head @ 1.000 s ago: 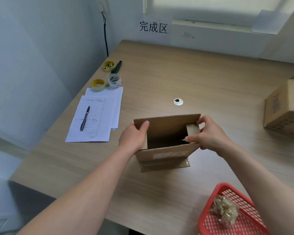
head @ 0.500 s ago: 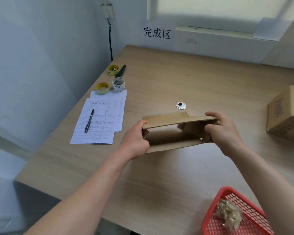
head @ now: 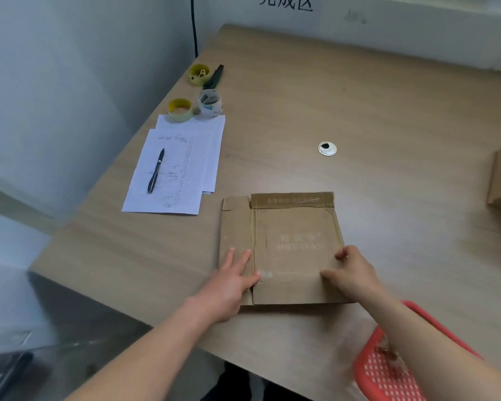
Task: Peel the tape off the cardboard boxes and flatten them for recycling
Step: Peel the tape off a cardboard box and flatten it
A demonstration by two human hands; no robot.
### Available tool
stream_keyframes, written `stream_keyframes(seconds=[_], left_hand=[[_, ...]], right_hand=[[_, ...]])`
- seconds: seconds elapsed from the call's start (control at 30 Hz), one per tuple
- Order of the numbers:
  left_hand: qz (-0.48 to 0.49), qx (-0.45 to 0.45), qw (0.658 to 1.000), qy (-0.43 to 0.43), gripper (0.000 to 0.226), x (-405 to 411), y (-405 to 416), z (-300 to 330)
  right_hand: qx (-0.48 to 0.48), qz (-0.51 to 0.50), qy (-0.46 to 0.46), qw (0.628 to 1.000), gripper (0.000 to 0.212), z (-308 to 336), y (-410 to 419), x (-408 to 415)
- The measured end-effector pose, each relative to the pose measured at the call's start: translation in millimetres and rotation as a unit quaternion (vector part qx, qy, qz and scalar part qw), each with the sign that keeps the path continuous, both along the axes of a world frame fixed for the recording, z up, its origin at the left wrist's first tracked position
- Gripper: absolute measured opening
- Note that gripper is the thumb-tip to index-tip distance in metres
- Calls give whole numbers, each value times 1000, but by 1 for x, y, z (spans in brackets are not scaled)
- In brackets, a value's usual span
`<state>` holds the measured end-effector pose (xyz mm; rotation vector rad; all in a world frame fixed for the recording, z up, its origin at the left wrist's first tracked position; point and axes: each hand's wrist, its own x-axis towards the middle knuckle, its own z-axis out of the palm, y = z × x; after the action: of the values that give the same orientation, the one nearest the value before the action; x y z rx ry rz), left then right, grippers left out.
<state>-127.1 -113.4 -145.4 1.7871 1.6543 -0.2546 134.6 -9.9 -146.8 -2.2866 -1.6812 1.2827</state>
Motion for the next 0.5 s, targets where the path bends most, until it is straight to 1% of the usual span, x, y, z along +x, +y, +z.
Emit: stream_keyframes(seconds=[0.07,0.13,0.2,0.23,0.27,0.33,0.4,0.5], left_hand=[[-7,-16,1000,17,80,2,-6,-9],[9,-20,1000,17,73,4,-2,-10],[38,5,999,8,62,5,10,-5],[50,36,998,11,58,6,19,-4],[58,69,996,19,58,6,29,-4],[69,109,991,37,73,7,50,-11],[66,114,990,53,90,10,72,-23],[43,119,988,84,106,10,94,-45]], right_hand=[[4,71,-74,995,54,-4,-3,-7],[50,126,-129,982,63,-7,-2,-14],[132,177,-142,965,73,-10,1,-24],[168,201,-131,956,76,-12,5,-30],[194,226,-118,947,76,-15,9,-37],[216,293,-113,924,74,-24,22,-51],[210,347,-132,904,71,-36,38,-62],[208,381,-151,888,70,-56,56,-71]])
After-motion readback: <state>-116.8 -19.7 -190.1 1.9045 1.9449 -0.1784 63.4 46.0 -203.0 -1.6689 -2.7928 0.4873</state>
